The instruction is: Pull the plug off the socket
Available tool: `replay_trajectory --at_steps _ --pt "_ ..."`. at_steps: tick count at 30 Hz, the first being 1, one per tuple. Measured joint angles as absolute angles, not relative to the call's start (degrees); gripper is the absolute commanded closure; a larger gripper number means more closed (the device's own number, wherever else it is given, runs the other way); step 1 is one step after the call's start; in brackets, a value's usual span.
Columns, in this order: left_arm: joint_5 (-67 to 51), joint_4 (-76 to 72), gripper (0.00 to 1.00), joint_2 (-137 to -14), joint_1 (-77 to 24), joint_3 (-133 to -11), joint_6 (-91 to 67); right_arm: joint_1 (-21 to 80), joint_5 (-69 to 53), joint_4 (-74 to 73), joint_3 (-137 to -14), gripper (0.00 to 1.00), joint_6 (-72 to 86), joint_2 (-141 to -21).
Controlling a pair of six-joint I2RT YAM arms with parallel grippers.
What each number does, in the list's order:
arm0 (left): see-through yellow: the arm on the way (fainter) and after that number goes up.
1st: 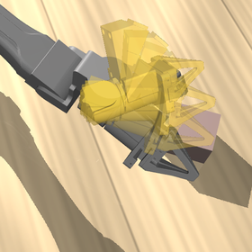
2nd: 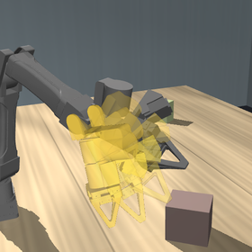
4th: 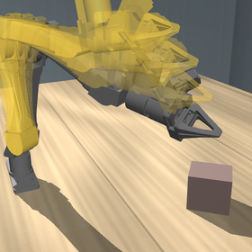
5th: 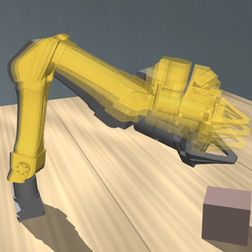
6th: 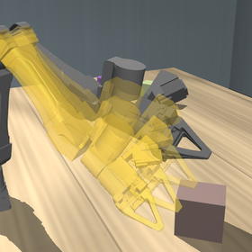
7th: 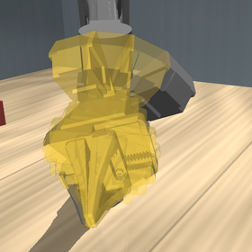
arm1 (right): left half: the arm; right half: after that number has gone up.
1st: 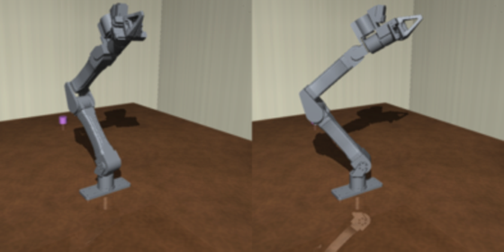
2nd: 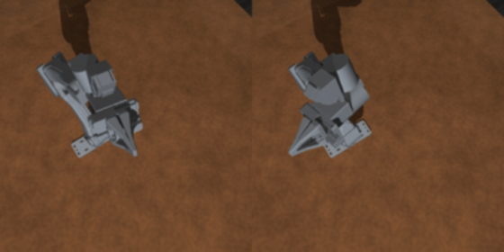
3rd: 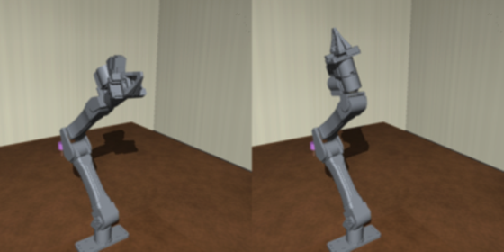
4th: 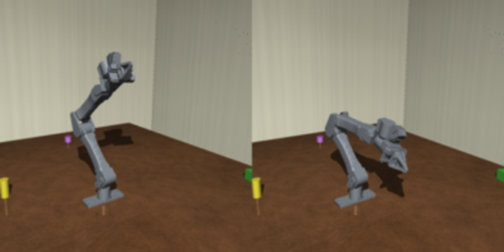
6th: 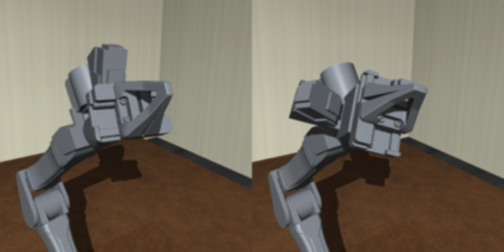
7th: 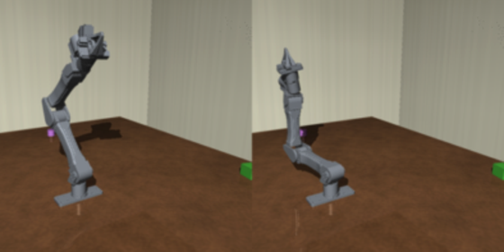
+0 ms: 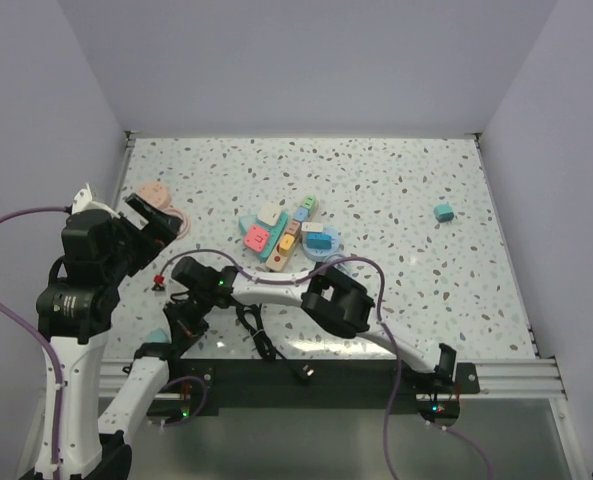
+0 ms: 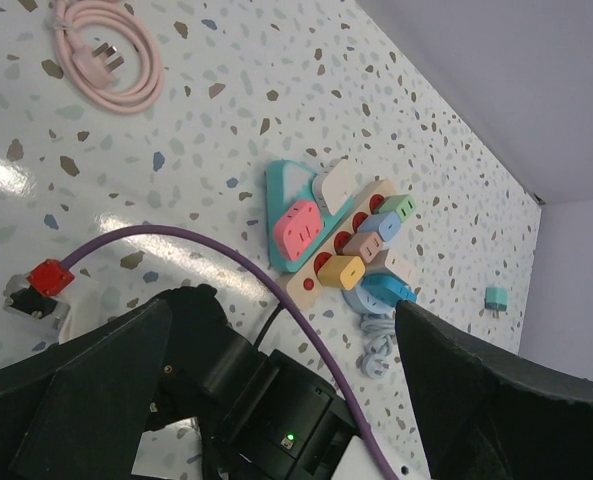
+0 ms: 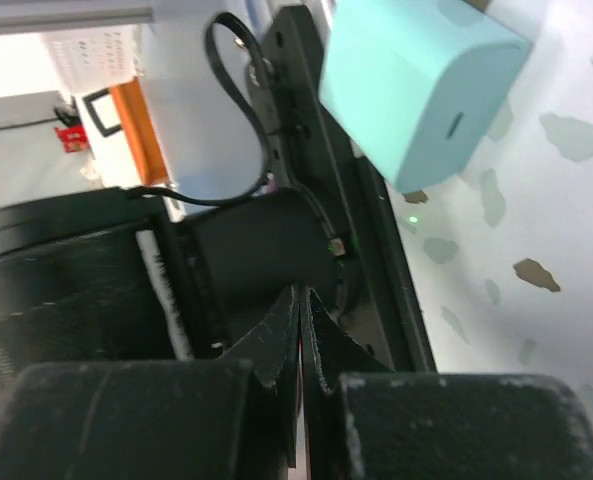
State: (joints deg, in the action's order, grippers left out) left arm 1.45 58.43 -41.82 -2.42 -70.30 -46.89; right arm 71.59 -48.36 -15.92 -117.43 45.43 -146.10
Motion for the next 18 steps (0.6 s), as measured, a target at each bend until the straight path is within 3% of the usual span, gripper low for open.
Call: replay_trajectory --at_steps 18 --pt "2.39 58.85 0.01 -40.84 -2.42 -68.95 -47.31 74.54 -41.25 -11.46 -135.04 1.0 53.78 -156.53"
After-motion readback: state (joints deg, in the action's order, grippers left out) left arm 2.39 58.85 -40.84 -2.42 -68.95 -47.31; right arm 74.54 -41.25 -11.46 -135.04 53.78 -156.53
